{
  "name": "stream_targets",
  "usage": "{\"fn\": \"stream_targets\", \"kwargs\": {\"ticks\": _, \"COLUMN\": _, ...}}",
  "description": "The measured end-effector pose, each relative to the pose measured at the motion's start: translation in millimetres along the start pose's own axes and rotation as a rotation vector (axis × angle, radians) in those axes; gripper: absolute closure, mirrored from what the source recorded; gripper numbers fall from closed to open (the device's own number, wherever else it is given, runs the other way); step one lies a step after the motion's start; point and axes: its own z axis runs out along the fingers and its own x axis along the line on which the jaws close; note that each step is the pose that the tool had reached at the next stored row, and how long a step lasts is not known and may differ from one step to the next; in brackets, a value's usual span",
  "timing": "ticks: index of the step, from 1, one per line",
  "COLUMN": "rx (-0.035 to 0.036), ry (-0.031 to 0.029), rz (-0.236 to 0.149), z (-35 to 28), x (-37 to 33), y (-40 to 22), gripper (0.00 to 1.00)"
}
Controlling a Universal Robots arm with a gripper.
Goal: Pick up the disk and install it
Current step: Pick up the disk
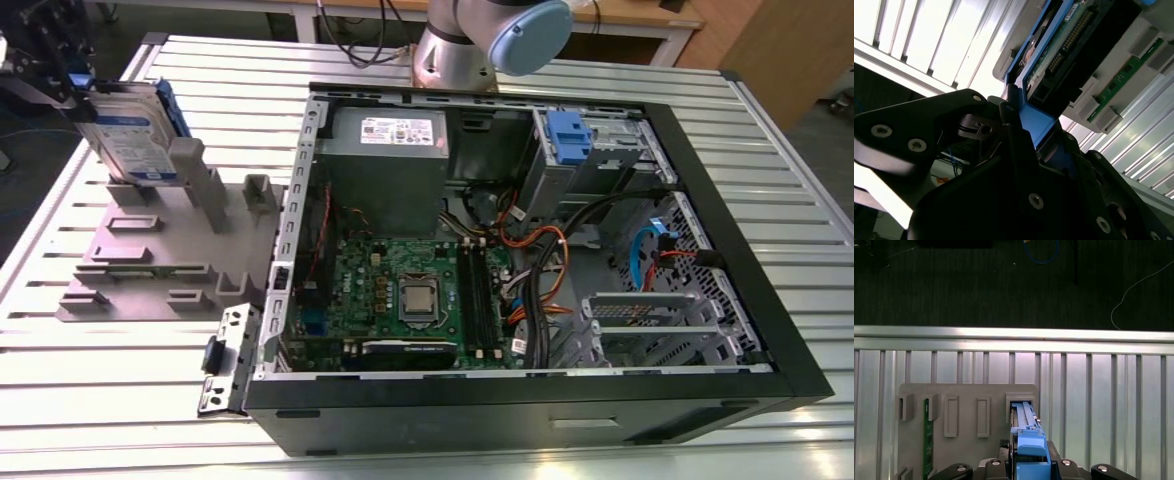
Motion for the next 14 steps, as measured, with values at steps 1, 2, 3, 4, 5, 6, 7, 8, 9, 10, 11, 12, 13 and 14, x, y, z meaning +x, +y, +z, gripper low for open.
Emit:
{"fn": "stream_targets", "kwargs": {"ticks": 1, "rx": 0.0, "ry": 0.0, "rz": 0.0, "z": -0.2, "x": 0.0, "y": 0.0, "gripper": 0.64}}
{"fn": "stream_targets", "kwargs": {"ticks": 2, "rx": -0.0001, "ry": 0.0, "rz": 0.0, "z": -0.5, "x": 0.0, "y": 0.0, "gripper": 0.64}}
{"fn": "stream_targets", "kwargs": {"ticks": 3, "rx": 0.0, "ry": 0.0, "rz": 0.0, "z": -0.6, "x": 0.0, "y": 0.0, "gripper": 0.64}}
{"fn": "stream_targets", "kwargs": {"ticks": 4, "rx": 0.0, "ry": -0.0003, "rz": 0.0, "z": -0.8, "x": 0.0, "y": 0.0, "gripper": 0.64}}
{"fn": "stream_targets", "kwargs": {"ticks": 5, "rx": 0.0, "ry": -0.0008, "rz": 0.0, "z": -0.8, "x": 0.0, "y": 0.0, "gripper": 0.64}}
{"fn": "stream_targets", "kwargs": {"ticks": 6, "rx": 0.0, "ry": -0.0009, "rz": 0.0, "z": -0.8, "x": 0.0, "y": 0.0, "gripper": 0.64}}
{"fn": "stream_targets", "kwargs": {"ticks": 7, "rx": -0.0001, "ry": -0.0009, "rz": 0.0, "z": -0.8, "x": 0.0, "y": 0.0, "gripper": 0.64}}
{"fn": "stream_targets", "kwargs": {"ticks": 8, "rx": 0.0, "ry": -0.001, "rz": 0.0, "z": -0.8, "x": 0.0, "y": 0.0, "gripper": 0.64}}
{"fn": "stream_targets", "kwargs": {"ticks": 9, "rx": 0.0, "ry": -0.0011, "rz": 0.0, "z": -0.8, "x": 0.0, "y": 0.0, "gripper": 0.64}}
{"fn": "stream_targets", "kwargs": {"ticks": 10, "rx": 0.0, "ry": -0.0015, "rz": 0.0, "z": -0.8, "x": 0.0, "y": 0.0, "gripper": 0.64}}
{"fn": "stream_targets", "kwargs": {"ticks": 11, "rx": 0.0, "ry": -0.002, "rz": 0.0, "z": -0.8, "x": 0.0, "y": 0.0, "gripper": 0.64}}
{"fn": "stream_targets", "kwargs": {"ticks": 12, "rx": 0.0001, "ry": -0.002, "rz": 0.0, "z": -0.8, "x": 0.0, "y": 0.0, "gripper": 0.64}}
{"fn": "stream_targets", "kwargs": {"ticks": 13, "rx": 0.0001, "ry": -0.002, "rz": 0.0, "z": -0.8, "x": 0.0, "y": 0.0, "gripper": 0.64}}
{"fn": "stream_targets", "kwargs": {"ticks": 14, "rx": -0.0001, "ry": -0.002, "rz": 0.0, "z": -1.3, "x": 0.0, "y": 0.1, "gripper": 0.64}}
